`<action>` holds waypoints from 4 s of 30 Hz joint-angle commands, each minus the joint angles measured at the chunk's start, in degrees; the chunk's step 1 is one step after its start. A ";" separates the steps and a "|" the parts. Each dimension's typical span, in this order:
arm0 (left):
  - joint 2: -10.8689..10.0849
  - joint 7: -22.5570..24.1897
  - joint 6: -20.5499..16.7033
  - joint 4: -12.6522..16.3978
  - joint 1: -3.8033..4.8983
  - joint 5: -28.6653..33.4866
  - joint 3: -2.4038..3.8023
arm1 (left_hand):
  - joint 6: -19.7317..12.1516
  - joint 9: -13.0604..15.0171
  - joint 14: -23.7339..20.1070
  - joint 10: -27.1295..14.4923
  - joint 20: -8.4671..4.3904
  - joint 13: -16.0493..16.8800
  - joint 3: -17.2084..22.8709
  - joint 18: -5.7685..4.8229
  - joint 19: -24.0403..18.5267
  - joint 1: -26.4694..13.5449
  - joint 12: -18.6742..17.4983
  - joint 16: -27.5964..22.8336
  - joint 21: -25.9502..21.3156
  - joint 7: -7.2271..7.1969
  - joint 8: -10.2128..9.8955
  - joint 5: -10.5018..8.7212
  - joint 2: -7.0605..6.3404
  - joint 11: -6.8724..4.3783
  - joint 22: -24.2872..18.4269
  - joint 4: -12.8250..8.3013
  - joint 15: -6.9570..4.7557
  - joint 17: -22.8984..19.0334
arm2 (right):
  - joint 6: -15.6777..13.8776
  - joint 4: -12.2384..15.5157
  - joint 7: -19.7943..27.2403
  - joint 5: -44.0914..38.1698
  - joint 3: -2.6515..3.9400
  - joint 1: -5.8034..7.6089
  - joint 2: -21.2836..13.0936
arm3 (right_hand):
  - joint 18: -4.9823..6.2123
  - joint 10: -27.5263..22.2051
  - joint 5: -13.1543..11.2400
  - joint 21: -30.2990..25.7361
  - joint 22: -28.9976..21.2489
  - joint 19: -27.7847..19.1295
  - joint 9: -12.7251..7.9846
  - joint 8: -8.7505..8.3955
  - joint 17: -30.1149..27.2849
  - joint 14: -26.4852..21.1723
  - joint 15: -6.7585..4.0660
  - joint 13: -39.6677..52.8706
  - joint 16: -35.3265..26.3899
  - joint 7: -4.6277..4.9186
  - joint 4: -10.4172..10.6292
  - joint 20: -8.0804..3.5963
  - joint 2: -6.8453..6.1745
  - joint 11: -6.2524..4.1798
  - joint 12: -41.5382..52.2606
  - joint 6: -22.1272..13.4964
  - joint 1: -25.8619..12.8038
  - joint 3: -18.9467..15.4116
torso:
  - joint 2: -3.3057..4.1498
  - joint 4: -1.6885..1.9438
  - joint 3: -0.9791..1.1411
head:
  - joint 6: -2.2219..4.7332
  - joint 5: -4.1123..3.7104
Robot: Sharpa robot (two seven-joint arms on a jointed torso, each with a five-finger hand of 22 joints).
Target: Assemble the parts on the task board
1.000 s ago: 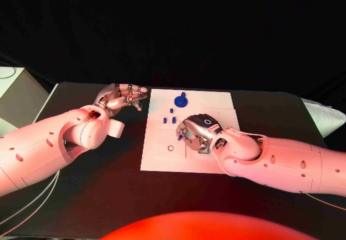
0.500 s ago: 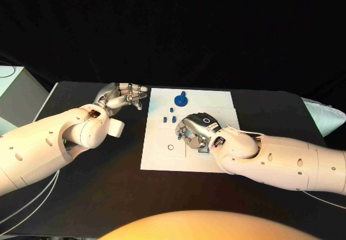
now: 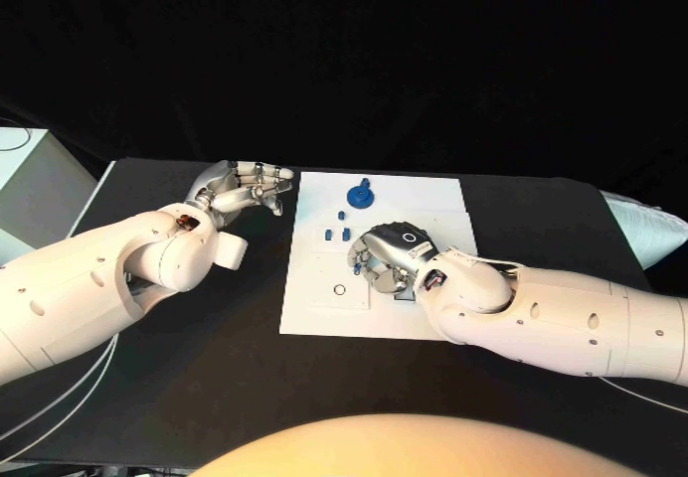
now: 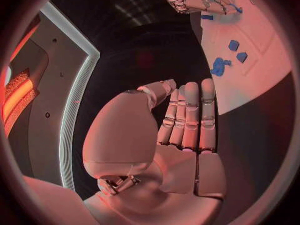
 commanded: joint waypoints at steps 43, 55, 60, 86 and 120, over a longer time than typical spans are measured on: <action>0.10 -0.24 0.89 0.01 -0.05 0.30 0.05 | -0.15 -0.17 0.14 -0.54 -0.09 -0.27 -0.46 0.82 0.38 0.09 -0.27 -0.46 -0.52 0.16 0.38 0.14 0.44 0.28 -0.20 0.16 -0.01 -0.24 | 1.68 0.24 -1.51 -1.44 -0.36 -0.77 -0.22 | -0.74 0.74 0.57 0.27 4.07 1.32 0.18 0.15 0.01 2.65 -0.31 0.07 0.50 0.05 0.05 -0.42 0.35 -0.27 0.34 0.39 -0.20 0.38 | -0.02 0.04 -0.02 | -0.13 -0.02; -0.04 -0.45 1.07 0.06 -0.04 0.30 0.05 | -0.18 -0.19 0.14 -0.60 -0.08 -0.30 -0.50 0.82 0.38 0.07 -0.29 -0.48 -0.55 0.17 0.39 0.14 0.44 0.30 -0.22 0.18 0.00 -0.26 | 2.77 -0.11 -0.37 -0.56 -0.36 -0.76 0.30 | -0.70 -1.99 0.20 -0.21 3.99 1.04 -0.15 -1.05 -0.84 2.41 0.39 -0.46 0.45 0.94 0.27 0.06 -0.69 0.63 -0.06 -1.95 -1.37 -0.47 | -0.10 -0.01 0.05 | -0.34 0.29; -0.08 -0.51 1.12 -0.01 -0.04 0.30 0.05 | -0.17 -0.19 0.13 -0.63 -0.08 -0.32 -0.50 0.82 0.38 0.07 -0.30 -0.50 -0.57 0.16 0.40 0.14 0.50 0.31 -0.23 0.21 0.01 -0.28 | 2.54 -0.18 -0.36 -0.51 -0.37 -0.76 0.20 | -0.60 -3.54 1.16 -0.74 3.78 0.84 -0.51 -1.74 -1.36 2.26 0.77 -0.91 0.43 1.27 0.55 0.42 -1.63 1.07 -0.05 -2.94 -2.05 -1.17 | -0.06 -0.05 0.09 | -0.19 0.28; 0.05 -0.61 1.18 -0.26 -0.12 0.30 0.04 | -0.21 -0.22 0.14 -0.71 -0.07 -0.38 -0.53 0.82 0.40 0.09 -0.31 -0.51 -0.60 0.16 0.41 0.12 0.55 0.31 -0.26 0.23 0.01 -0.31 | -3.03 1.09 -1.30 -0.08 -0.35 -0.74 -1.43 | 1.16 -12.69 0.16 -10.42 -1.72 -1.65 -3.15 -5.78 -6.77 0.76 1.82 -2.79 -2.01 1.34 1.08 1.57 -4.99 2.36 0.58 -10.48 -2.25 -3.58 | -0.06 0.00 -0.01 | 0.51 -0.19; -0.20 0.46 1.79 -0.03 -0.76 0.76 0.04 | -0.32 -0.28 0.15 -0.78 -0.03 -0.48 -0.79 0.80 0.42 -0.07 -0.28 -0.54 -0.72 0.18 0.42 0.03 0.45 0.35 -0.34 0.33 0.05 -0.37 | 9.84 -4.38 5.79 7.42 1.41 6.23 -10.29 | 0.29 -11.87 1.41 -6.47 1.04 0.22 -5.13 -5.32 -3.96 1.55 1.44 -2.50 2.21 -0.95 4.70 1.25 -3.89 1.69 1.77 -9.71 -1.17 -18.78 | -0.40 -0.29 -0.07 | 2.05 -1.44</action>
